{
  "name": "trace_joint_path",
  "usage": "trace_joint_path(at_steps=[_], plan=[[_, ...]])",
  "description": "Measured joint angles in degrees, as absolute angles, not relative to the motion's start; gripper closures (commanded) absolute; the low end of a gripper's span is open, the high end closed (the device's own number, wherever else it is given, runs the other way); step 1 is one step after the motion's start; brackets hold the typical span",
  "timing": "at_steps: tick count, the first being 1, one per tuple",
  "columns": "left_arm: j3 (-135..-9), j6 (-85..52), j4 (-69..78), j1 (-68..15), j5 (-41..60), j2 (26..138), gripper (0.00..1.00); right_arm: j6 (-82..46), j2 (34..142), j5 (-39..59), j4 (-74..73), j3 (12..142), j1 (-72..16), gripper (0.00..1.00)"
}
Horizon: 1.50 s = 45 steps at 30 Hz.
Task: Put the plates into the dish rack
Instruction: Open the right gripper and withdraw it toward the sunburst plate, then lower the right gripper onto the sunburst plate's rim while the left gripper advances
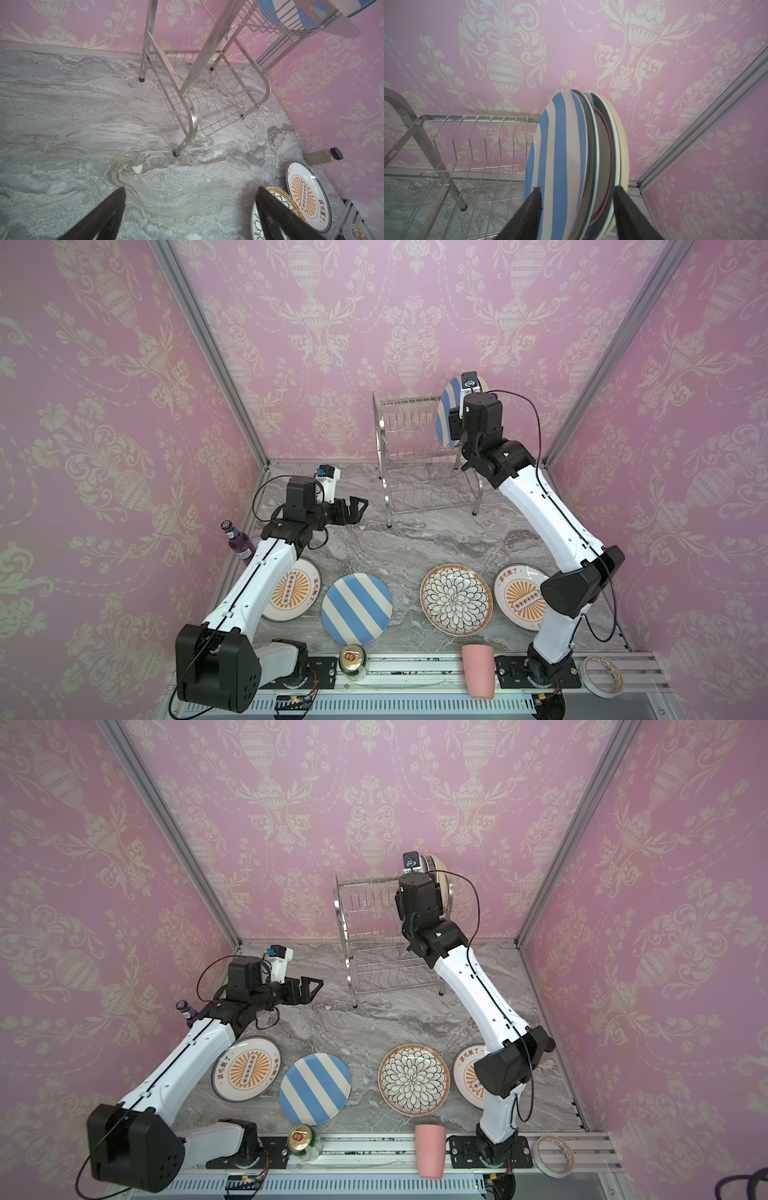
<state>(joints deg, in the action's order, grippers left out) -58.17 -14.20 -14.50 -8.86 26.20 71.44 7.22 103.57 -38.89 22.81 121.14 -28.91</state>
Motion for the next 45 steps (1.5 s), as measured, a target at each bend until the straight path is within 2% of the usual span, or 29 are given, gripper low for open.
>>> trace_joint_path(at_steps=[7,12,20,26,31,35,45], plan=[[-58.3,-14.2,-14.4,-8.9,25.1,71.6,0.01,5.9,98.4,-38.3,27.7,120.5,-30.0,0.37],[-58.5,-14.5,-12.8,-9.4,25.2,73.5,0.01,0.6,88.4,-35.4,35.0,111.7,-30.3,0.34],[-58.5,-14.6,-6.0,-17.5,27.2,77.1,0.01,-18.8,56.1,-31.8,45.4,77.7,-30.3,0.33],[-58.3,-14.6,-2.4,-22.0,27.7,80.5,0.01,-34.8,42.6,-29.5,51.1,57.6,-30.3,0.31],[-58.4,-14.0,-1.1,-25.6,27.7,81.0,0.01,-45.6,37.7,-28.2,55.1,45.3,-30.3,0.31],[-59.4,-14.0,-0.3,-27.7,27.7,83.4,0.01,-51.6,37.5,-27.8,57.0,42.3,-30.3,0.28],[-60.5,-13.3,-0.5,-30.3,27.7,86.2,0.01,-57.1,42.3,-22.9,52.5,34.3,-29.0,0.25]])
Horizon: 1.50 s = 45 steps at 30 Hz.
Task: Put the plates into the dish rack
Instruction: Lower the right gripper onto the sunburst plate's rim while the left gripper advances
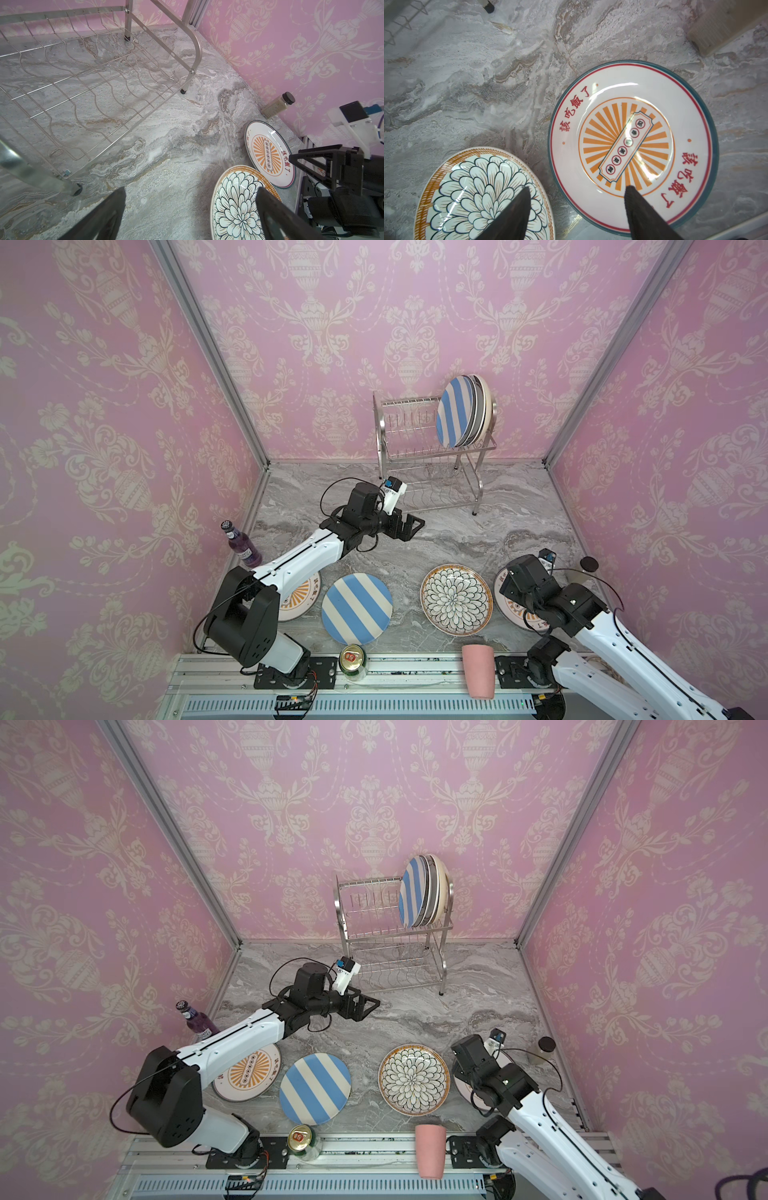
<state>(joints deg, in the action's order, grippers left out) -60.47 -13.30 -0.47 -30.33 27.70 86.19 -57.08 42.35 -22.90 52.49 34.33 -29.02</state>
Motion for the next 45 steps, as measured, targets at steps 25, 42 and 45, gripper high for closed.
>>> trace_joint_path(at_steps=[25,42,45], plan=[[-60.6,-12.6,0.9,-34.2,30.4,94.0,0.01,-52.5,49.9,-1.8,31.4,26.0,-9.8,0.25],[-61.1,-12.7,3.9,-35.5,32.8,96.7,0.01,-48.0,62.4,4.7,22.5,27.0,-4.8,0.25],[-61.1,-12.7,3.9,-36.2,32.8,97.3,0.01,-47.0,64.9,5.7,20.9,28.3,-4.2,0.24]])
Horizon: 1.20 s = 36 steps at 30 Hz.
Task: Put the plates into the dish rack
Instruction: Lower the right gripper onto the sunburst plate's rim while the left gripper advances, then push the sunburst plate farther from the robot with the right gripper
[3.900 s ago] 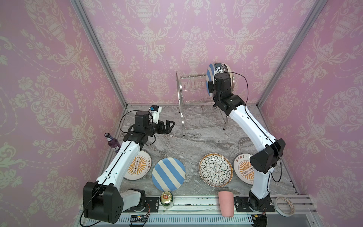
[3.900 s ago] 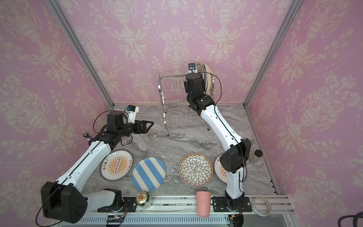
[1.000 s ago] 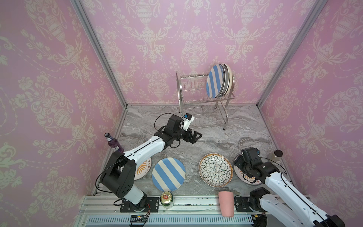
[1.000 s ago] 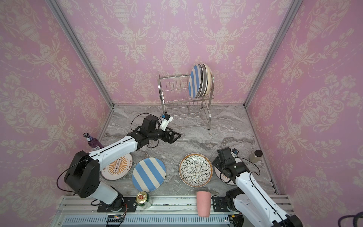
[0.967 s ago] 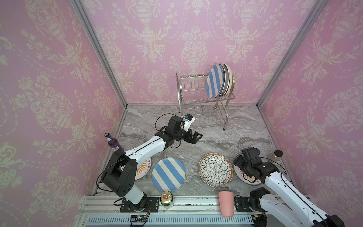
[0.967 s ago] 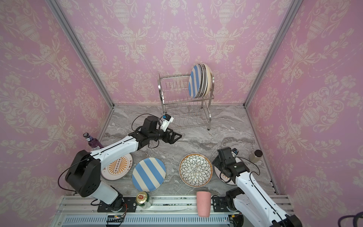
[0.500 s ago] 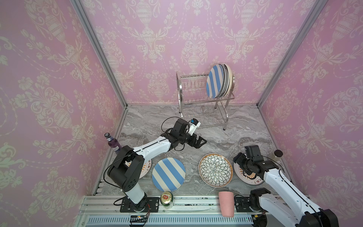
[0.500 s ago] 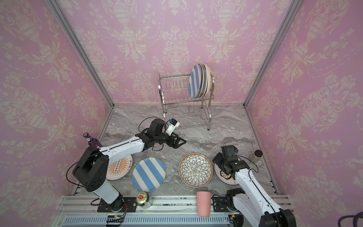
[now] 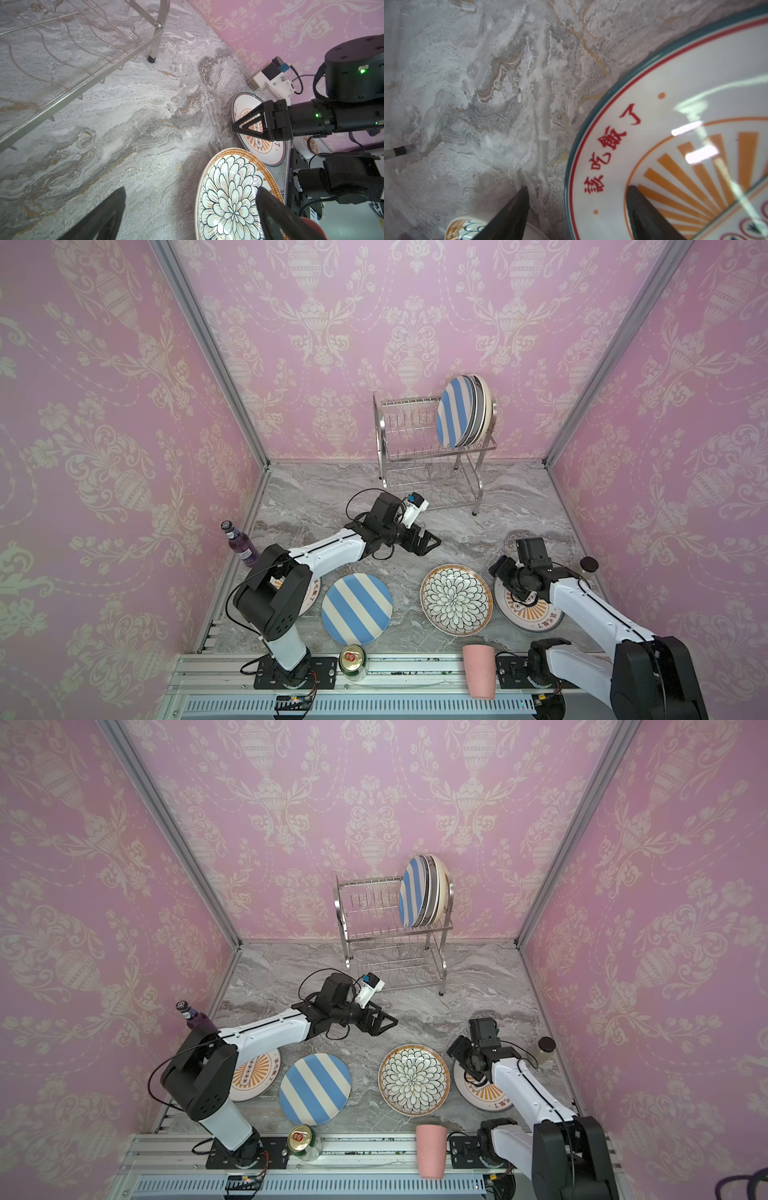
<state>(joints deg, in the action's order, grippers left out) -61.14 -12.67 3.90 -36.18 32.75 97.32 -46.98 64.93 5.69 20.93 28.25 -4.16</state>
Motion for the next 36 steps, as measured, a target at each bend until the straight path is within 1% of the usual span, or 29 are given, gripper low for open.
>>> trace_joint_path(at_steps=[13,26,36], plan=[[-61.1,-12.7,4.2,-36.9,32.8,98.2,0.01,-44.3,73.1,7.3,17.8,33.4,-3.0,0.24],[-61.4,-12.6,3.8,-37.0,32.7,98.5,0.01,-42.0,85.7,9.3,14.0,43.9,-3.0,0.24],[-61.4,-12.3,3.0,-37.0,30.7,98.5,0.01,-41.5,95.3,10.9,9.7,53.5,-8.2,0.24]])
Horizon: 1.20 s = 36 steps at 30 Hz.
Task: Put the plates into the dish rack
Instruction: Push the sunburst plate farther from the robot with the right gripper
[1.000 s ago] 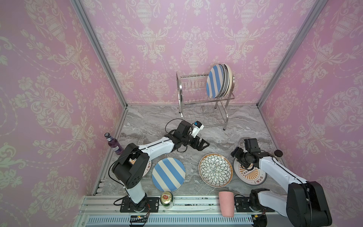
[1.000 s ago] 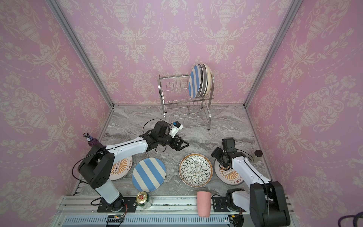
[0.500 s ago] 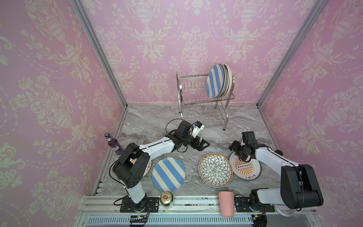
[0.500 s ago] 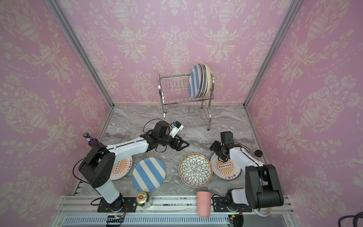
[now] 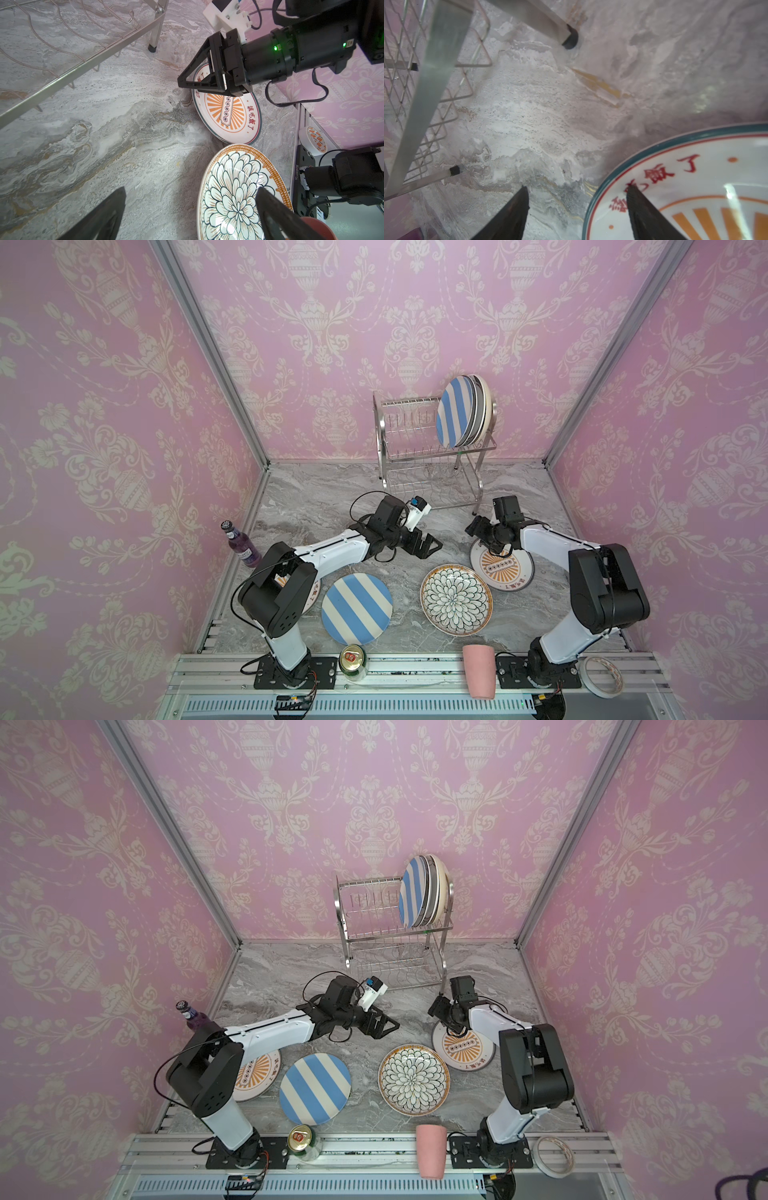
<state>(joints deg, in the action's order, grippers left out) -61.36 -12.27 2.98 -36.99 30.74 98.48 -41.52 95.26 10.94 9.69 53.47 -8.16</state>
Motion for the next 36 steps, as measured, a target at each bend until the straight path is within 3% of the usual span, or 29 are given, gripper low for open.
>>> trace_joint_path(at_steps=[8,15,20,26,36], plan=[[-61.4,-12.1,3.0,-35.5,30.8,98.5,0.01,-35.2,90.2,10.2,15.4,57.5,-7.6,0.22],[-61.4,-11.4,3.2,-34.7,31.4,98.3,0.01,-30.1,64.9,6.5,27.9,48.6,0.1,0.21],[-61.4,-11.4,3.3,-34.7,31.9,98.3,0.01,-30.2,50.7,2.6,36.7,41.3,3.4,0.28],[-61.4,-10.5,3.0,-34.7,32.3,98.3,0.01,-31.1,51.2,2.4,40.2,36.2,5.9,0.40],[-61.4,-9.8,2.0,-34.7,32.3,97.6,0.01,-31.3,51.6,3.5,36.0,29.5,12.2,0.46]])
